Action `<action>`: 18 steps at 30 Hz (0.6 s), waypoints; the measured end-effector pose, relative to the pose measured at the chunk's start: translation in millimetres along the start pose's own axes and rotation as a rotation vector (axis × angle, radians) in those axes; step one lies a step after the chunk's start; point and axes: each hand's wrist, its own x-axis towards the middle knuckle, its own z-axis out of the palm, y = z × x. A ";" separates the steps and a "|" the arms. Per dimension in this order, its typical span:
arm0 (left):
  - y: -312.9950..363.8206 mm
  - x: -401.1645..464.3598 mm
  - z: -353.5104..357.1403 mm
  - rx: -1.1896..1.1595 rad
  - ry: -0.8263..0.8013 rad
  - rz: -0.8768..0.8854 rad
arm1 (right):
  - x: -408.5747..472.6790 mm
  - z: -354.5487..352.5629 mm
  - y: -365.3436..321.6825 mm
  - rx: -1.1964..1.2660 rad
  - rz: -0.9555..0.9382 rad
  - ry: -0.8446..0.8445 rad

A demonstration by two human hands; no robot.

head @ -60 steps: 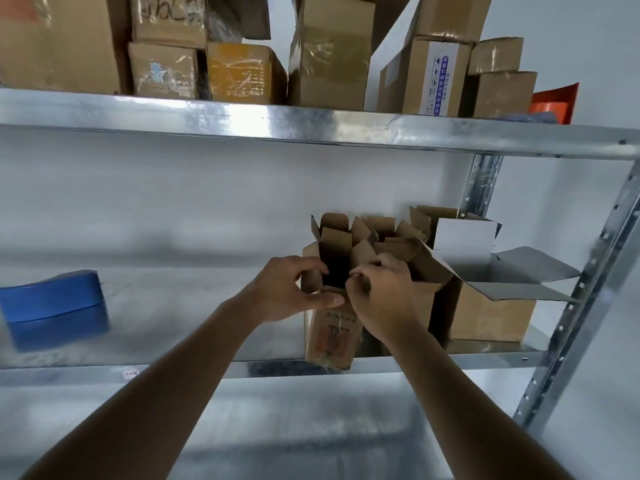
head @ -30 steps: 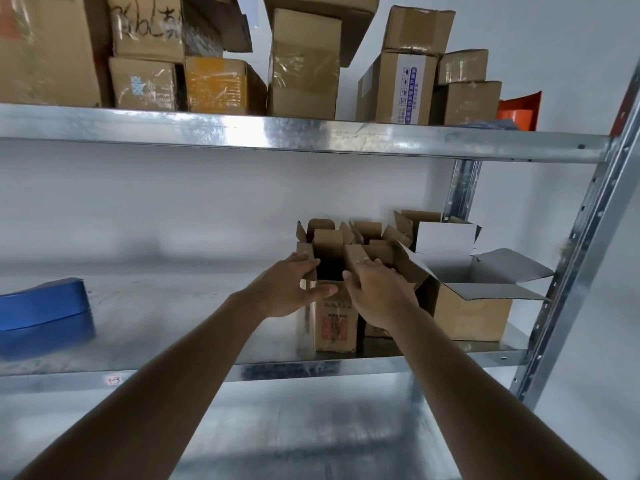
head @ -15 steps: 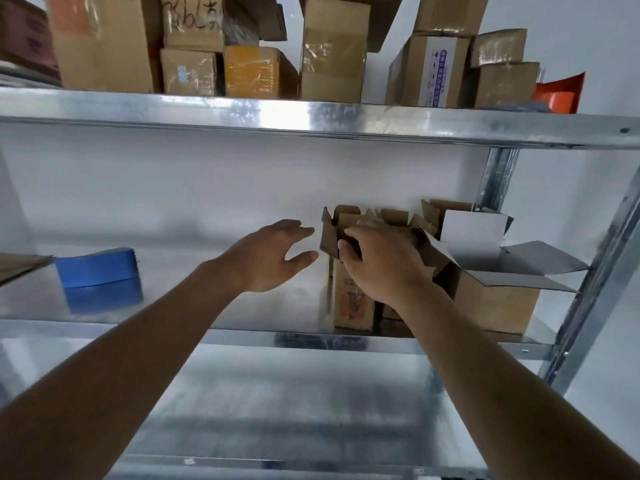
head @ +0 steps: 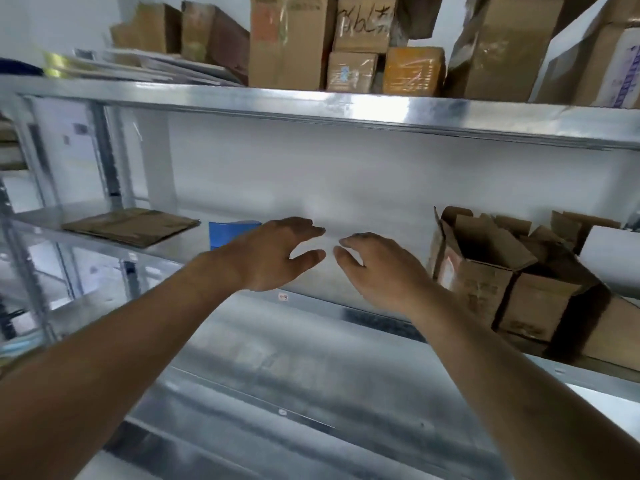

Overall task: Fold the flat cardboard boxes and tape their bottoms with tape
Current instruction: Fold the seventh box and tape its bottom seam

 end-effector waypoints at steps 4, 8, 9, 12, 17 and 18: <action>-64.3 -46.8 -23.8 -0.010 0.014 -0.079 | 23.2 28.6 -70.5 0.022 -0.047 -0.007; -130.5 -85.9 -51.6 0.039 0.043 -0.124 | 54.1 63.1 -138.1 0.033 -0.075 -0.041; -148.2 -94.9 -58.1 0.063 0.049 -0.126 | 62.1 72.1 -154.8 0.043 -0.076 -0.048; -212.5 -120.1 -77.4 0.082 0.032 -0.130 | 88.5 101.2 -209.7 0.080 -0.084 -0.056; -290.5 -146.0 -99.0 0.079 0.066 -0.097 | 120.4 141.6 -273.0 0.109 -0.096 -0.086; -301.1 -149.1 -102.3 0.067 0.071 -0.099 | 127.6 148.2 -281.1 0.107 -0.104 -0.090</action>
